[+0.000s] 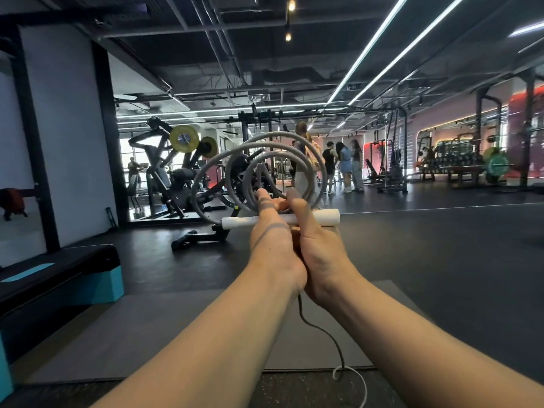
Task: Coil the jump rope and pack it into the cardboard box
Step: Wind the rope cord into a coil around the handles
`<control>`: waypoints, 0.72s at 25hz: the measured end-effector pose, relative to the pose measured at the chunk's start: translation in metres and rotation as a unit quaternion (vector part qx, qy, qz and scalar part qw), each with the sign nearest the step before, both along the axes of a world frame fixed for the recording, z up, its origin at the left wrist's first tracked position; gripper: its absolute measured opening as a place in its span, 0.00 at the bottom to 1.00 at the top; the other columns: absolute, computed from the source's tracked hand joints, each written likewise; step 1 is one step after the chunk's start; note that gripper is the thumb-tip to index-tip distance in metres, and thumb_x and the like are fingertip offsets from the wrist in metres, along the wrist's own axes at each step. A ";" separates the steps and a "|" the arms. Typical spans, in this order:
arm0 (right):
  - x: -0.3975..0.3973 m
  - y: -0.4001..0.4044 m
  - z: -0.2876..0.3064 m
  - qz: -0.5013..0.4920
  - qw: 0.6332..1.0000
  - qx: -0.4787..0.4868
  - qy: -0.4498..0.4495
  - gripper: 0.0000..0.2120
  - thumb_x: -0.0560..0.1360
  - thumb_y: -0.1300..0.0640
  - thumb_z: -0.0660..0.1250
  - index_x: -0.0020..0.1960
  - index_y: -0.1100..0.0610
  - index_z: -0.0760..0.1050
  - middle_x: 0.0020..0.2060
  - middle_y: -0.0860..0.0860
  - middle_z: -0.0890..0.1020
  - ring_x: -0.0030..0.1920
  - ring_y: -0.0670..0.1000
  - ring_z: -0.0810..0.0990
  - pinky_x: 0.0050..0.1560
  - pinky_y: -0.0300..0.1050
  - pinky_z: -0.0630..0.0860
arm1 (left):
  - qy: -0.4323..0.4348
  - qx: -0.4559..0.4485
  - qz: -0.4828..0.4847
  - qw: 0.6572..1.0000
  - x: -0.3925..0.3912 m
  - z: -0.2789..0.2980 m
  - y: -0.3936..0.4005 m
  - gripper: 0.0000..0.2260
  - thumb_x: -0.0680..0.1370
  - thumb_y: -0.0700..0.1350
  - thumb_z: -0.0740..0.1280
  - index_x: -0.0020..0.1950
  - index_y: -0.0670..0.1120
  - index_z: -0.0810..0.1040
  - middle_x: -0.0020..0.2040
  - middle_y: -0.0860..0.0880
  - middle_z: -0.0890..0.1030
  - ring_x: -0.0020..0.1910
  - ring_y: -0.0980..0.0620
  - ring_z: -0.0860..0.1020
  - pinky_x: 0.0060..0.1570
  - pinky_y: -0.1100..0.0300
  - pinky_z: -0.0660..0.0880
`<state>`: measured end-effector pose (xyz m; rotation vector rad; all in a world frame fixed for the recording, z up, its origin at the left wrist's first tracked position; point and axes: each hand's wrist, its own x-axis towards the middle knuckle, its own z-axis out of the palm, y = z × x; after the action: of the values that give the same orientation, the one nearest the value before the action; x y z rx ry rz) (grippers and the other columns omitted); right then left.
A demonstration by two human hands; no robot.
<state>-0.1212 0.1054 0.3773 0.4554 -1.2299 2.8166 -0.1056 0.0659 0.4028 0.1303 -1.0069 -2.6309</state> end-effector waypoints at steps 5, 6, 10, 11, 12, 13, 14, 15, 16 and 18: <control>-0.005 0.011 -0.004 -0.063 0.988 0.132 0.041 0.12 0.78 0.51 0.70 0.41 0.59 0.80 0.24 0.49 0.78 0.22 0.45 0.74 0.24 0.36 0.70 | -0.059 -0.107 -0.057 0.991 0.012 -0.038 -0.019 0.08 0.72 0.55 0.73 0.46 0.52 0.85 0.63 0.48 0.82 0.68 0.46 0.75 0.73 0.45 0.62; -0.008 0.018 -0.004 -0.071 0.982 0.162 0.068 0.14 0.79 0.52 0.68 0.40 0.60 0.79 0.23 0.48 0.76 0.21 0.44 0.69 0.22 0.35 0.66 | -0.081 -0.106 -0.055 0.990 0.016 -0.047 -0.027 0.07 0.71 0.53 0.74 0.47 0.53 0.83 0.64 0.47 0.78 0.70 0.44 0.72 0.73 0.43 0.58; -0.022 0.052 0.000 -0.143 0.900 0.374 0.174 0.18 0.80 0.55 0.67 0.33 0.59 0.74 0.27 0.54 0.76 0.23 0.45 0.70 0.27 0.37 0.68 | -0.061 -0.175 0.145 0.972 0.038 -0.065 -0.072 0.33 0.66 0.46 0.74 0.70 0.53 0.68 0.74 0.47 0.68 0.70 0.48 0.68 0.62 0.49 0.62; -0.025 0.057 0.000 -0.160 0.856 0.451 0.196 0.17 0.80 0.54 0.67 0.34 0.59 0.74 0.28 0.54 0.75 0.26 0.46 0.71 0.30 0.40 0.68 | 0.005 -0.270 0.193 0.943 0.045 -0.059 -0.079 0.37 0.67 0.45 0.72 0.75 0.56 0.63 0.77 0.50 0.65 0.72 0.52 0.66 0.64 0.53 0.62; -0.029 0.061 0.000 -0.162 0.810 0.523 0.210 0.16 0.79 0.53 0.68 0.36 0.60 0.74 0.29 0.54 0.75 0.28 0.48 0.71 0.33 0.43 0.68 | 0.095 -0.389 0.222 0.889 0.053 -0.049 -0.083 0.38 0.68 0.44 0.70 0.76 0.58 0.61 0.77 0.53 0.64 0.74 0.56 0.65 0.67 0.55 0.62; -0.031 0.062 0.001 -0.157 0.764 0.587 0.219 0.17 0.79 0.50 0.69 0.37 0.61 0.75 0.29 0.53 0.75 0.30 0.49 0.71 0.34 0.45 0.68 | 0.179 -0.518 0.239 0.801 0.056 -0.035 -0.083 0.36 0.69 0.43 0.68 0.76 0.58 0.62 0.76 0.56 0.66 0.74 0.58 0.64 0.70 0.57 0.62; -0.034 0.062 0.002 -0.154 0.716 0.642 0.225 0.19 0.78 0.48 0.70 0.39 0.64 0.76 0.30 0.54 0.76 0.31 0.51 0.73 0.35 0.46 0.69 | 0.236 -0.645 0.237 0.687 0.058 -0.018 -0.080 0.35 0.69 0.43 0.67 0.76 0.57 0.63 0.75 0.57 0.68 0.74 0.60 0.64 0.73 0.58 0.61; -0.035 0.061 0.004 -0.153 0.674 0.685 0.232 0.20 0.77 0.46 0.71 0.42 0.65 0.77 0.32 0.55 0.78 0.32 0.52 0.75 0.36 0.47 0.70 | 0.253 -0.764 0.219 0.551 0.057 0.000 -0.075 0.35 0.69 0.45 0.67 0.77 0.56 0.63 0.74 0.57 0.69 0.75 0.59 0.64 0.75 0.57 0.59; -0.035 0.061 0.008 -0.154 0.638 0.716 0.238 0.21 0.76 0.45 0.72 0.44 0.65 0.78 0.34 0.56 0.81 0.35 0.54 0.77 0.38 0.48 0.73 | 0.240 -0.858 0.197 0.409 0.051 0.015 -0.068 0.36 0.70 0.47 0.67 0.78 0.54 0.62 0.74 0.56 0.69 0.76 0.57 0.62 0.76 0.56 0.57; -0.034 0.058 0.015 -0.155 0.577 0.759 0.260 0.20 0.74 0.45 0.74 0.51 0.62 0.80 0.42 0.56 0.84 0.43 0.56 0.82 0.46 0.50 0.79 | 0.188 -0.948 0.150 0.211 0.035 0.028 -0.052 0.37 0.71 0.51 0.68 0.79 0.51 0.60 0.72 0.53 0.70 0.74 0.51 0.65 0.72 0.54 0.61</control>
<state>-0.1552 0.1638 0.3926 0.7846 -2.6963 0.5247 -0.0707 0.0141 0.4312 -0.7022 -2.4385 0.4165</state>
